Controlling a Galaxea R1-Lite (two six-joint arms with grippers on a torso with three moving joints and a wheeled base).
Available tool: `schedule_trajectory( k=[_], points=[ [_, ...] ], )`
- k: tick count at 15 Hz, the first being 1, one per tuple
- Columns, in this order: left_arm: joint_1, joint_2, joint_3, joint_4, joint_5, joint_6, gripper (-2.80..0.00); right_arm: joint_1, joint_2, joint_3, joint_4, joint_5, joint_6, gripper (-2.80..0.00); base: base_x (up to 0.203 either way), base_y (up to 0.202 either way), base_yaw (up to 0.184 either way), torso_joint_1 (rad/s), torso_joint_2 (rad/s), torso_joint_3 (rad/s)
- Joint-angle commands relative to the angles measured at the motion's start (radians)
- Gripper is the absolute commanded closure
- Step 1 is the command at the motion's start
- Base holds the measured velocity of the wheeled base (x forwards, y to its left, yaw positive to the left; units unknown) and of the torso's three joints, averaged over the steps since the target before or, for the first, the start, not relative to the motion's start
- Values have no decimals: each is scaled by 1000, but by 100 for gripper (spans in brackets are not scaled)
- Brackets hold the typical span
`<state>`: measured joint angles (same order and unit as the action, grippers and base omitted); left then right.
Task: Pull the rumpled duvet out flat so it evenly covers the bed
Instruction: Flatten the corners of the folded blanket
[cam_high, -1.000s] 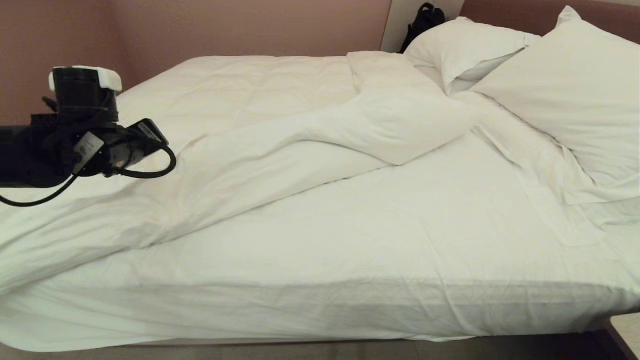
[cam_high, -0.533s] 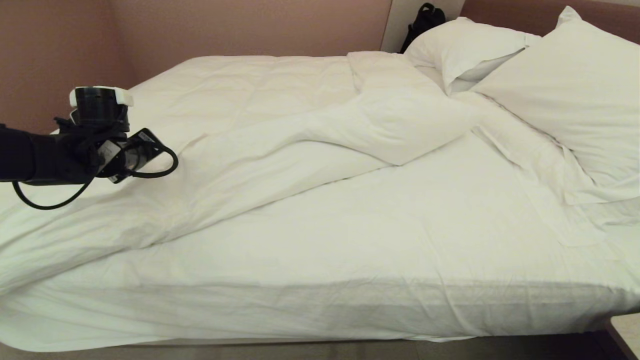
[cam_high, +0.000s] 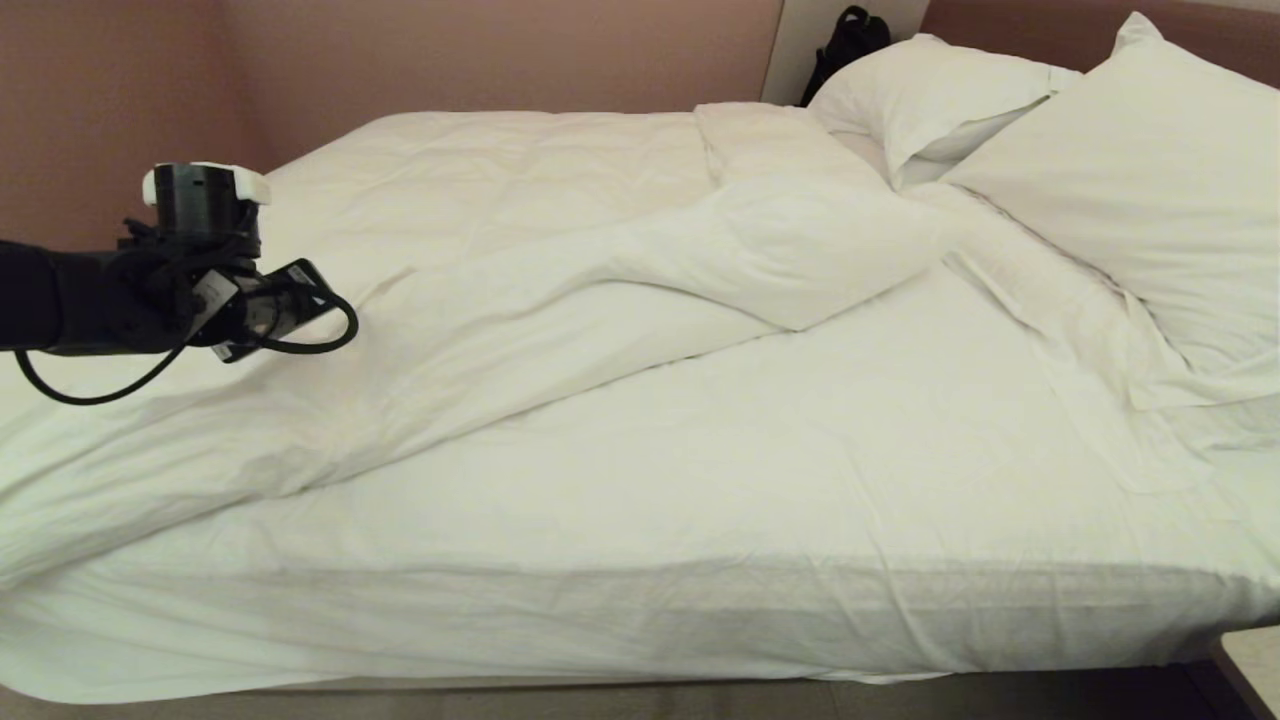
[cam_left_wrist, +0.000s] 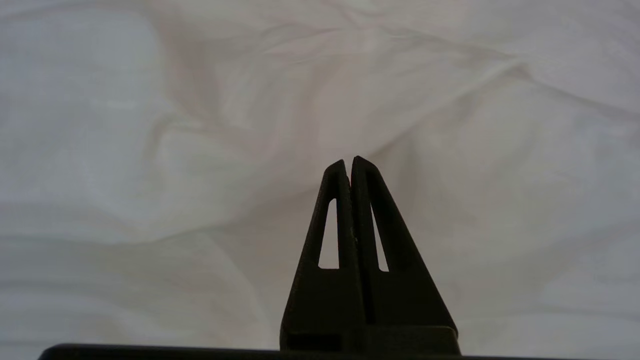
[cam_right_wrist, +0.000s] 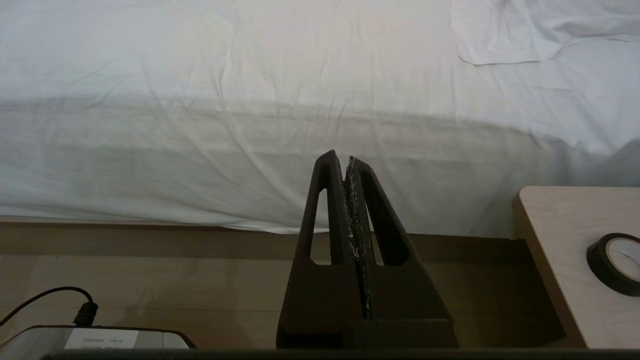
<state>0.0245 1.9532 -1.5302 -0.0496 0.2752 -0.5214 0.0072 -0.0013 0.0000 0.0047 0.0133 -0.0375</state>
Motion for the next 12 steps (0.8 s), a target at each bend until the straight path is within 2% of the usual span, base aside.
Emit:
schedule_trajectory(
  k=[1,2,3,5,9,12],
  points=[
    [-9,-10,-29,11,-33,67,0,0,1,0,0,0,-1,0,0,0,0,0,0,0],
    [-9,8,-38,18,-60,110,0,0,1,0,0,0,-1,0,0,0,0,0,0,0],
    [-9,14,-39,16,-66,126,0,0,1,0,0,0,-1,0,0,0,0,0,0,0],
    [-9,62,-45,7,-82,273,0,0,1,0,0,0,-1,0,0,0,0,0,0,0],
    [-1,94,-95,10,-96,311,0,0,1,0,0,0,-1,0,0,0,0,0,0,0],
    [0,96,-99,5,-96,310,0,0,1,0,0,0,-1,0,0,0,0,0,0,0]
  ],
)
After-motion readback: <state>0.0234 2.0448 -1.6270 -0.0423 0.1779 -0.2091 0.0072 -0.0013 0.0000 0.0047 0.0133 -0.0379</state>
